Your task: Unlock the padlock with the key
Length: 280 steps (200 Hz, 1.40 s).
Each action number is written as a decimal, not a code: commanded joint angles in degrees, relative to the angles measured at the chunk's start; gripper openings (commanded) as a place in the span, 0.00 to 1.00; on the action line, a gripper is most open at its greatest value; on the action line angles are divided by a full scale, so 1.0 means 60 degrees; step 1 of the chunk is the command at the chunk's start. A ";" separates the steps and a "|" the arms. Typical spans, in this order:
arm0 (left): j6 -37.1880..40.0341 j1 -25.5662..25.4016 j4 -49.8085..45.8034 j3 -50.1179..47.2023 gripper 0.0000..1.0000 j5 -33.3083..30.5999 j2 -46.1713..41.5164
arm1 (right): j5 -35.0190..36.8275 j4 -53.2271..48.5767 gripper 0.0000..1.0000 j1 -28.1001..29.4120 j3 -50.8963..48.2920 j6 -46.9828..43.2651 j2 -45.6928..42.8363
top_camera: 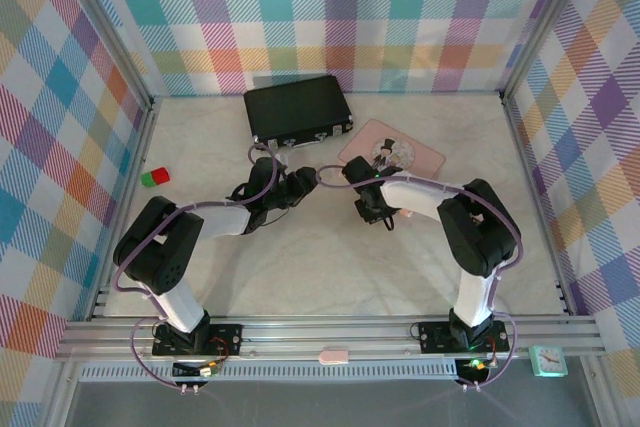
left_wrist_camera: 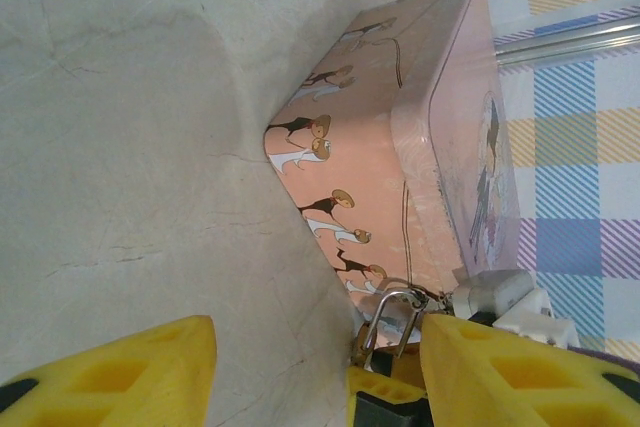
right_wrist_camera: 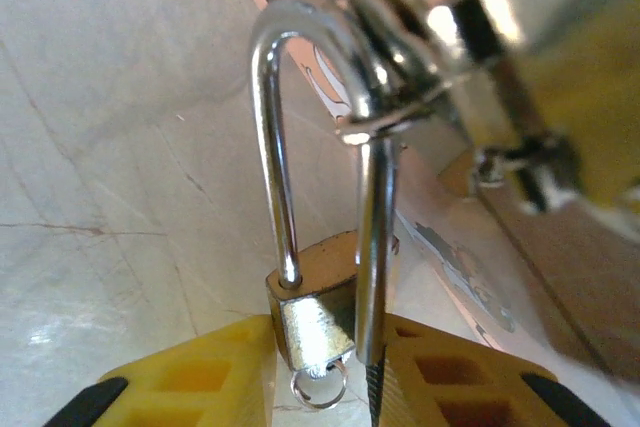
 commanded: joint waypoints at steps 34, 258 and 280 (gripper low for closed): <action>-0.0263 0.0083 0.1099 -0.0237 0.56 0.0318 0.0072 | -0.0669 0.0342 0.44 -0.0126 -0.0394 0.0117 -0.0430; -0.1642 -0.1251 0.4279 0.1099 0.49 0.0965 0.3035 | -0.5022 0.1556 0.03 -0.1306 -0.0928 -0.1647 -0.1571; -0.1710 -0.1500 0.4317 0.1595 0.49 0.0794 0.3476 | -0.5659 0.1557 0.03 -0.1646 -0.1037 -0.1801 -0.1574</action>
